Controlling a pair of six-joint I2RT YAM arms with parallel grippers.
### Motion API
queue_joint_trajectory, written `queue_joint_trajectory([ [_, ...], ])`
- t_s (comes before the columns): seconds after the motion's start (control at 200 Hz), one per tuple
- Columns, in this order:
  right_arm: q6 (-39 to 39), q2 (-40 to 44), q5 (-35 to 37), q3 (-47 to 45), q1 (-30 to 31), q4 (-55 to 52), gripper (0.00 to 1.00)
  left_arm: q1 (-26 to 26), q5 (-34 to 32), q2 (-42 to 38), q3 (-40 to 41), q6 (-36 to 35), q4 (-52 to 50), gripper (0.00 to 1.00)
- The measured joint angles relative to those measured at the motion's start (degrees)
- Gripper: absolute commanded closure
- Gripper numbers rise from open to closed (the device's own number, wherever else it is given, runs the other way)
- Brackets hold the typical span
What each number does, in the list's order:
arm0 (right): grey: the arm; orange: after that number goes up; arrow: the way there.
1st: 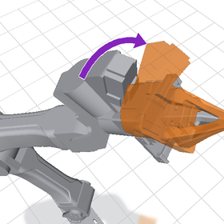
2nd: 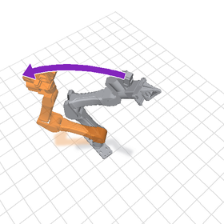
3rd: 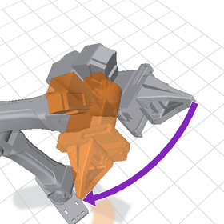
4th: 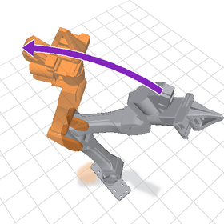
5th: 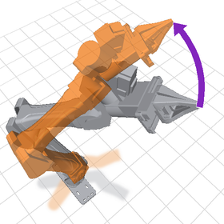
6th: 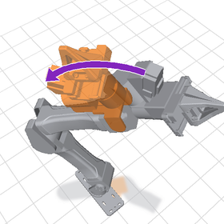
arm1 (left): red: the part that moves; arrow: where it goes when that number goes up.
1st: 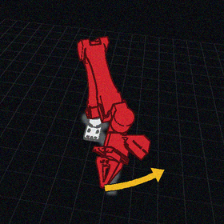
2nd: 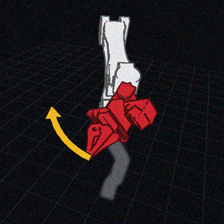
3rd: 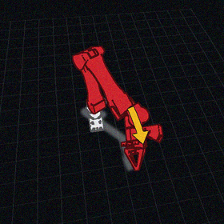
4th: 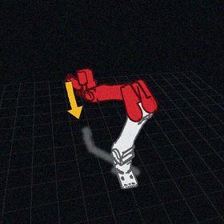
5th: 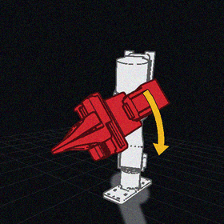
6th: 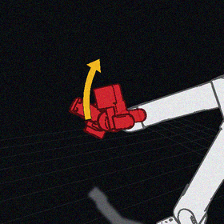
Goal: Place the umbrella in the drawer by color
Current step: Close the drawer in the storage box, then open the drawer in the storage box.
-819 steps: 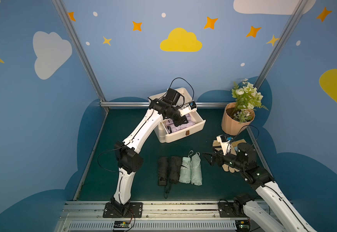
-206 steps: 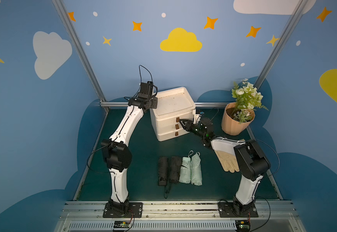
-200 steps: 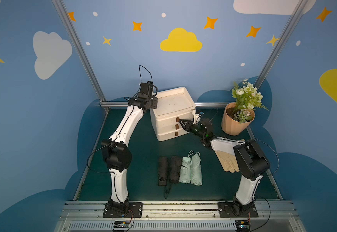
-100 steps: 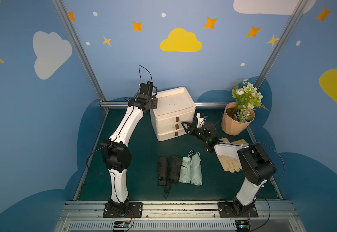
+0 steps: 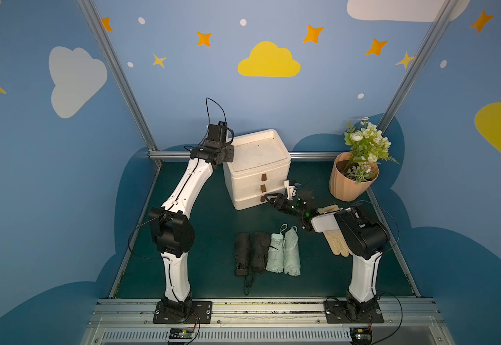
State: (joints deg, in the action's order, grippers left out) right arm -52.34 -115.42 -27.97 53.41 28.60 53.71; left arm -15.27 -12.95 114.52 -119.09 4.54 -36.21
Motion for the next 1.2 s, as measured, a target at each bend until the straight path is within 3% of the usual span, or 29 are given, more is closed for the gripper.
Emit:
queue_joint_trajectory([
  [0.395, -3.8, -3.1, -0.7, 6.5, 0.3, 2.7, 0.39, 0.0, 0.0, 0.0, 0.0, -0.3, 0.0, 0.8],
  [0.586, -4.6, -3.6, -0.6, 6.6, 0.3, 3.1, 0.57, 0.0, 0.0, 0.0, 0.0, -0.2, 0.0, 0.8],
  [0.776, -5.4, -3.6, -1.1, 7.2, 0.4, 3.3, 0.68, 0.0, 0.0, 0.0, 0.0, -0.2, 0.0, 0.81],
  [1.036, -6.4, -3.2, -1.3, 6.1, 0.4, 4.1, 0.98, 0.0, 0.0, -0.4, 0.8, -0.1, 0.6, 0.81],
  [1.201, -6.5, 0.0, -1.3, 2.3, 0.5, 4.5, 1.0, 0.0, 0.0, -0.6, 1.1, 0.1, 0.8, 0.81],
])
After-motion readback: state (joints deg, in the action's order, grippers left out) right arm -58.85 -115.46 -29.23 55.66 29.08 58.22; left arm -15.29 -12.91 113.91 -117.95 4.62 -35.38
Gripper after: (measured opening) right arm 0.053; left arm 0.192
